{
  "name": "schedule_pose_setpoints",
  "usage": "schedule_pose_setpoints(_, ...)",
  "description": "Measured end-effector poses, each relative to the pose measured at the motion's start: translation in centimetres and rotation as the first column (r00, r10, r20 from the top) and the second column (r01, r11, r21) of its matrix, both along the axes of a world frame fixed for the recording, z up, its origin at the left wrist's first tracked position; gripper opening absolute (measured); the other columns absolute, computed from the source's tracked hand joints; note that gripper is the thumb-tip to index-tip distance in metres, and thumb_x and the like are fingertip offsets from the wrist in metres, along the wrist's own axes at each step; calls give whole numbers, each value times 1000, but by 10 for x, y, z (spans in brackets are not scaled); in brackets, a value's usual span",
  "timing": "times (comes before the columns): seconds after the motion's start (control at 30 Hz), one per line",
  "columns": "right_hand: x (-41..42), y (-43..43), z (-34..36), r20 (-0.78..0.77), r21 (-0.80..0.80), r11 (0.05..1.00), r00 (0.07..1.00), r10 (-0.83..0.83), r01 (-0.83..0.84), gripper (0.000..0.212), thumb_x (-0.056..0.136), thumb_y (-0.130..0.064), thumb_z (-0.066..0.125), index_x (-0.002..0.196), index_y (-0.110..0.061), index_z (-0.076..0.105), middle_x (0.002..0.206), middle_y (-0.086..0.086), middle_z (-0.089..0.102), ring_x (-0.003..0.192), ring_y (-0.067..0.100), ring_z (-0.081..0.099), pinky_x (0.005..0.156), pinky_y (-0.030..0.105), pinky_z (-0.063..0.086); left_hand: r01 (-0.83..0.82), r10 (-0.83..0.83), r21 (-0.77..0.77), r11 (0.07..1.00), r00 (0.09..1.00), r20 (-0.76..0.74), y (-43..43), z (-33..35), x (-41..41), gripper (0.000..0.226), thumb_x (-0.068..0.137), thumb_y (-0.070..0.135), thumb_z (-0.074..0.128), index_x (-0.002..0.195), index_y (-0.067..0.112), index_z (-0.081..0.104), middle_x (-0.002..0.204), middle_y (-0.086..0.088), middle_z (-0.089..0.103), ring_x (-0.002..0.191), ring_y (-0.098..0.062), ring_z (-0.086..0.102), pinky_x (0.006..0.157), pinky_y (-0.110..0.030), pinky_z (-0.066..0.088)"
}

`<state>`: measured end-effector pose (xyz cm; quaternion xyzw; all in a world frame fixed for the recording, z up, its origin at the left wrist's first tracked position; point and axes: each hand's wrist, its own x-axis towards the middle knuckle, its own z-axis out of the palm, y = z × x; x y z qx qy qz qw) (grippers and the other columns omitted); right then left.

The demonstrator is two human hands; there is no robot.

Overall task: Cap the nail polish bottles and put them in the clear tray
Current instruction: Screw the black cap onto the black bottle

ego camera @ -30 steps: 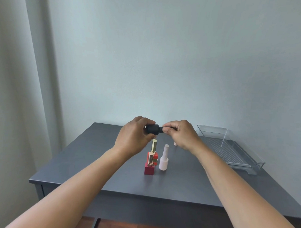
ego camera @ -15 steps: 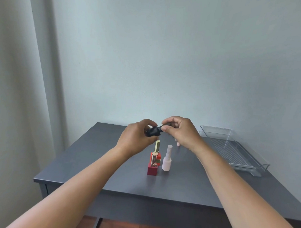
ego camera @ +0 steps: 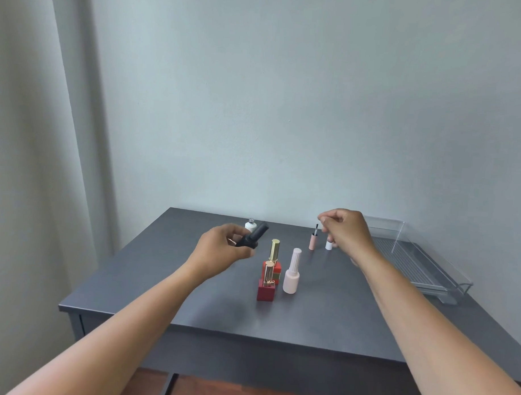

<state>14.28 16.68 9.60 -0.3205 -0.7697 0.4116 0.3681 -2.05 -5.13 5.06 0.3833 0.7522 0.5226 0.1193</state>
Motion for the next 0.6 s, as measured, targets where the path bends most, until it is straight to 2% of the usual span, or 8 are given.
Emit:
schedule_pose_setpoints(0.13,-8,18,-30,114,-40,996,990,-78,83,12,86,-11,58,82,-16,69,65,-1,66,48,14,58,46,24,44,-2,2,-74,997,1000,-2,-1,-16,-5,28,69,29,85,93,32,71,86,8,76,84,-8,70,79,-29,56)
schedule_pose_setpoints(0.27,-17,27,-52,212,-45,990,970,-122,134,10,82,-11,63,89,-6,68,60,2,63,52,19,60,51,29,49,6,-10,-139,990,1000,-28,0,-28,-7,26,70,27,85,91,29,71,85,9,75,92,-5,68,86,-25,51)
schedule_pose_setpoints(0.43,-30,33,-64,281,-30,987,949,-146,161,42,81,-19,70,111,8,60,68,10,60,57,25,58,62,31,44,9,-25,-208,978,997,-75,2,-41,-8,27,68,30,85,91,31,71,81,14,73,78,1,67,74,-19,50)
schedule_pose_setpoints(0.53,-38,38,-66,322,2,985,932,-165,173,47,83,-25,69,117,6,59,86,21,70,72,29,63,69,33,46,24,-43,-225,974,996,-82,3,-46,-9,29,68,30,86,93,31,72,83,13,74,78,3,67,75,-16,50)
schedule_pose_setpoints(0.6,-43,40,-67,317,10,986,935,-161,166,44,83,-25,69,115,4,61,98,20,72,83,34,68,75,36,50,30,-47,-221,975,996,-75,3,-48,-9,29,69,30,86,94,31,72,85,13,75,79,4,68,79,-17,52)
